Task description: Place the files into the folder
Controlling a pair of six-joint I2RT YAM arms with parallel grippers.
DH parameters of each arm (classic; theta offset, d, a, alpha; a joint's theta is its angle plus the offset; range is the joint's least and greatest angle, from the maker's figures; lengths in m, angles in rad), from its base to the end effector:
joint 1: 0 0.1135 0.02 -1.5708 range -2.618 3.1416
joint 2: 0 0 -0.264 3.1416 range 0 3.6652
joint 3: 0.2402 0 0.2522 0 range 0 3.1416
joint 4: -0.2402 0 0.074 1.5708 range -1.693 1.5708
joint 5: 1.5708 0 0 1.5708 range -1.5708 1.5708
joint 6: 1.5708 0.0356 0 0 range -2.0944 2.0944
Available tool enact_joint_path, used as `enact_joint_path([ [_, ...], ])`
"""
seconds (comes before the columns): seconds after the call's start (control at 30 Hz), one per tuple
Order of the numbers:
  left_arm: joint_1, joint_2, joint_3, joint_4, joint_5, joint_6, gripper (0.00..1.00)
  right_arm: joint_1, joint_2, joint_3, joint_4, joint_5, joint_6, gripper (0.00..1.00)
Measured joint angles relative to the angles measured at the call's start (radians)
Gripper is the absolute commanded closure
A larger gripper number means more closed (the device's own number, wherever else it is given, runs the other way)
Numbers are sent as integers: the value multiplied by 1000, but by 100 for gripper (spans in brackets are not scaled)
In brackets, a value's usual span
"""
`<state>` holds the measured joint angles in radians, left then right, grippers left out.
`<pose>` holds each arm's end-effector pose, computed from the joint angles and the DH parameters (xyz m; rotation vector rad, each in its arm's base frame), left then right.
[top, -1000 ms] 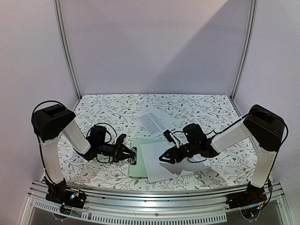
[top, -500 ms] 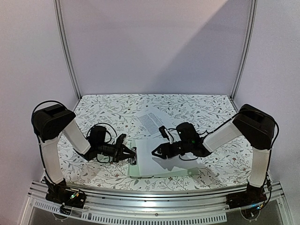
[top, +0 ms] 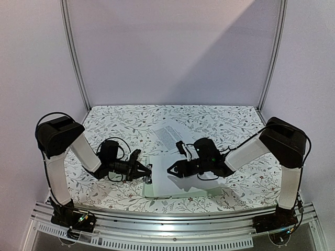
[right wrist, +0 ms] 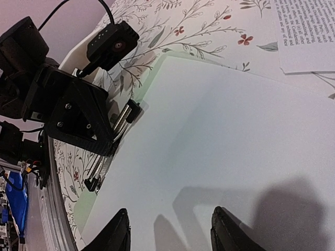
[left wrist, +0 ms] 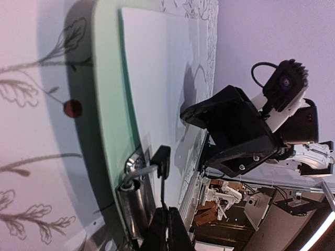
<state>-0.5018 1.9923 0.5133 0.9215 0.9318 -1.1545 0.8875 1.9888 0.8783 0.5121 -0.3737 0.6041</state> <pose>0.2414 -0.1650 0.0656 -0.1377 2.5380 -1.8334 0.2287 0.3015 0.1016 -0.5752 2.3375 1.1917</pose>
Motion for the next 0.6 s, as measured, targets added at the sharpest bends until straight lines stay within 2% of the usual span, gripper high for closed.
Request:
enact_joint_path([
  [0.3,0,2,-3,10,0,-2,100,23,-93,-1,-149,-2,-15,37],
  [0.47,0,4,-4,16,2,-3,100,23,-166,15,-249,-4,-120,34],
  [0.6,0,5,-4,17,2,-3,100,23,-184,90,-336,-4,-257,34],
])
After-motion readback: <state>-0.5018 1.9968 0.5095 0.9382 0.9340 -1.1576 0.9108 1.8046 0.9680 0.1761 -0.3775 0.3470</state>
